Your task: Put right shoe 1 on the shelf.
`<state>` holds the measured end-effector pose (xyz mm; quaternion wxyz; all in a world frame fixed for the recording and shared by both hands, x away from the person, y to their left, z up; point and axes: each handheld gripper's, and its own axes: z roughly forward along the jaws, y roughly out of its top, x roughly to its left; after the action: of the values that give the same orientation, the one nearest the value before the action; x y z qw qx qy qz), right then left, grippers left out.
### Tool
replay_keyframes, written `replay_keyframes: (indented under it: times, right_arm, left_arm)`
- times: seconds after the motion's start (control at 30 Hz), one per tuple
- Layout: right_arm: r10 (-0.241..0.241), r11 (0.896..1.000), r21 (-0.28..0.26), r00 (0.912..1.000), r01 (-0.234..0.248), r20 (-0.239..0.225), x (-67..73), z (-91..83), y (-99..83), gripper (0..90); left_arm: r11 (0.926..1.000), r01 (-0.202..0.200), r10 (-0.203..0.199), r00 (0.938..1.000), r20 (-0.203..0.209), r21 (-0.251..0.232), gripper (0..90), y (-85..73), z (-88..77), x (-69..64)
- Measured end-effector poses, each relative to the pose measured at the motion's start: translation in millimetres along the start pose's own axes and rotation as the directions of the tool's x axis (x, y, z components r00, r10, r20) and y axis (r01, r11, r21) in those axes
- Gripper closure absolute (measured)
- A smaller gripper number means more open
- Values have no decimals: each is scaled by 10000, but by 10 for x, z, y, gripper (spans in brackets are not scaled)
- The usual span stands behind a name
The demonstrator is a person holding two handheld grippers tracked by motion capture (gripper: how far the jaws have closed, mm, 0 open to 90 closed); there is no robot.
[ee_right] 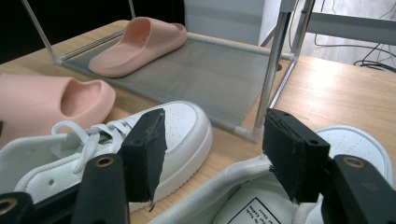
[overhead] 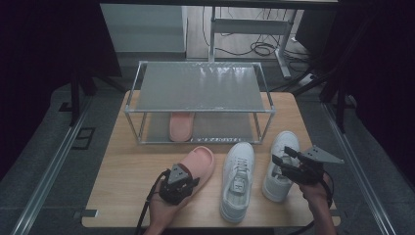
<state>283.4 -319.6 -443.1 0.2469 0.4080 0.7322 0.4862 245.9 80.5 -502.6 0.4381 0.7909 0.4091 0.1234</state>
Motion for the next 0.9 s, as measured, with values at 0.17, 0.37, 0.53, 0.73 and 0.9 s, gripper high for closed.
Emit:
replay_keyframes:
  times: [0.17, 0.37, 0.53, 0.73, 0.9]
  right_arm:
    - [19, 10000, -31, 10000, -19, 16, 0, -16, 4, 406]
    - [36, 10000, -62, 10000, -36, 41, 0, -30, 8, 406]
    - [46, 10000, -45, 10000, -46, 41, -3, -27, 3, 406]
    - [62, 10000, -51, 10000, -62, 38, -12, -29, 1, 406]
    - [78, 10000, -35, 10000, -78, 37, -17, -26, -2, 406]
  left_arm:
    - [9997, -18, 15, 9999, -127, -263, 816, 108, -31, 11]
    - [9984, 209, -215, 9997, -123, -529, 818, 247, -38, 71]
    - [9972, 265, -273, 9996, -102, -701, 819, 388, 11, 92]
    - [9977, 275, -280, 9996, -68, -623, 820, 518, 121, 110]
    - [9973, 434, -443, 9989, -139, -592, 822, 583, 202, 163]
